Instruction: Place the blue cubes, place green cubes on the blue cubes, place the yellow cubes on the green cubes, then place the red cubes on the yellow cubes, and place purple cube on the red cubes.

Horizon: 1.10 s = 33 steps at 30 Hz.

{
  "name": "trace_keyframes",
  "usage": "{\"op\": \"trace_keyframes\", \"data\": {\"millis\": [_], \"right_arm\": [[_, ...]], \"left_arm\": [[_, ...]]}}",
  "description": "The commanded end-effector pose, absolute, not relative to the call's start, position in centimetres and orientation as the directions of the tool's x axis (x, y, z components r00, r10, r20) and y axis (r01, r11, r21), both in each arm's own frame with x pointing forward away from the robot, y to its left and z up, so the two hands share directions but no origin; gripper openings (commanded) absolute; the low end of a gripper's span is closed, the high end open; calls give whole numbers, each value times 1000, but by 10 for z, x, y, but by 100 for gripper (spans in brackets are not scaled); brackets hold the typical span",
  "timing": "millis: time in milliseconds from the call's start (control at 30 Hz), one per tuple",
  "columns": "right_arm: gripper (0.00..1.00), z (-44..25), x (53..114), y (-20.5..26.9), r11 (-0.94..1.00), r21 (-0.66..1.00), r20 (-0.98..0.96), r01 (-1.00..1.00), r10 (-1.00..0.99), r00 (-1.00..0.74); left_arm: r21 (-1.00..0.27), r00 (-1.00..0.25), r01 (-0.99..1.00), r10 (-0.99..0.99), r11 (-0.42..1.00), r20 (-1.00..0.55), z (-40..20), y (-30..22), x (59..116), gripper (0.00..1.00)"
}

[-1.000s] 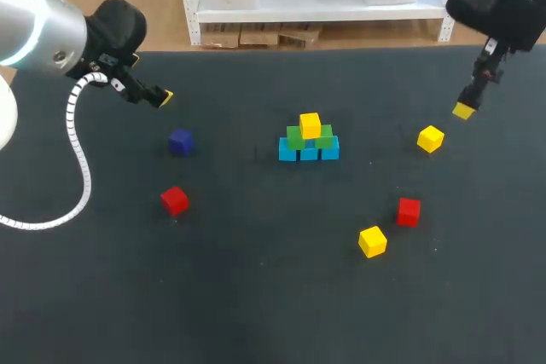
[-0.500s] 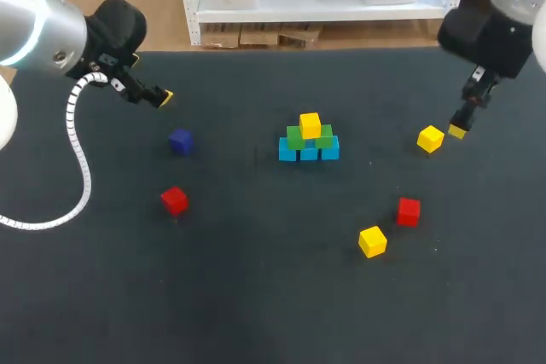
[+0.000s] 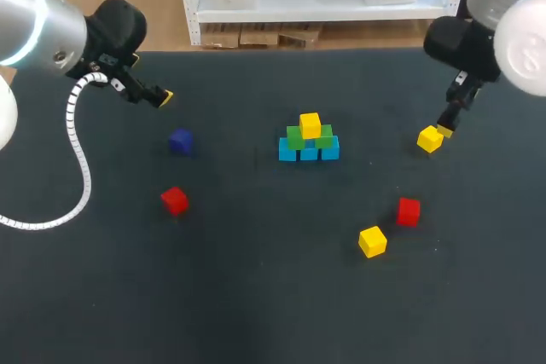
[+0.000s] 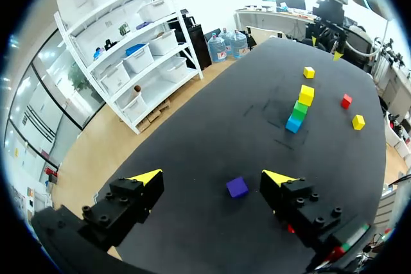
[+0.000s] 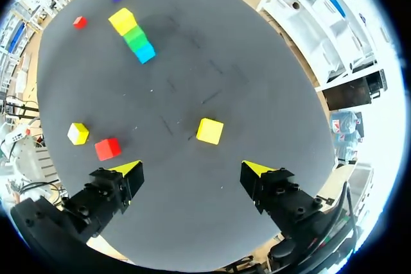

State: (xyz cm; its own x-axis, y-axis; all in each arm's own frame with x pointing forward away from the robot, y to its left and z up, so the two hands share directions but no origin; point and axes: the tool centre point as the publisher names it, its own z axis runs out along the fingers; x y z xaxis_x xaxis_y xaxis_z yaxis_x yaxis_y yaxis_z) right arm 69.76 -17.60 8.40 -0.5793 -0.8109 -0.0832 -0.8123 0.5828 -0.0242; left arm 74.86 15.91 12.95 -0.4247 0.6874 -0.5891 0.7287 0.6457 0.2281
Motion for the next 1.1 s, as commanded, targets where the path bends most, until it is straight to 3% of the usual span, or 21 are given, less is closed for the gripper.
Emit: {"op": "trace_keyframes", "data": {"millis": [33, 1100], "right_arm": [[100, 74, 715, -172, 583, -4, -64, -812, -811, -582], [100, 23, 736, -169, 610, 45, -17, -791, -791, -611]], "left_arm": [[225, -419, 734, 688, 640, -593, 129, 161, 749, 100], [225, -419, 734, 688, 640, -593, 129, 161, 749, 100]]}}
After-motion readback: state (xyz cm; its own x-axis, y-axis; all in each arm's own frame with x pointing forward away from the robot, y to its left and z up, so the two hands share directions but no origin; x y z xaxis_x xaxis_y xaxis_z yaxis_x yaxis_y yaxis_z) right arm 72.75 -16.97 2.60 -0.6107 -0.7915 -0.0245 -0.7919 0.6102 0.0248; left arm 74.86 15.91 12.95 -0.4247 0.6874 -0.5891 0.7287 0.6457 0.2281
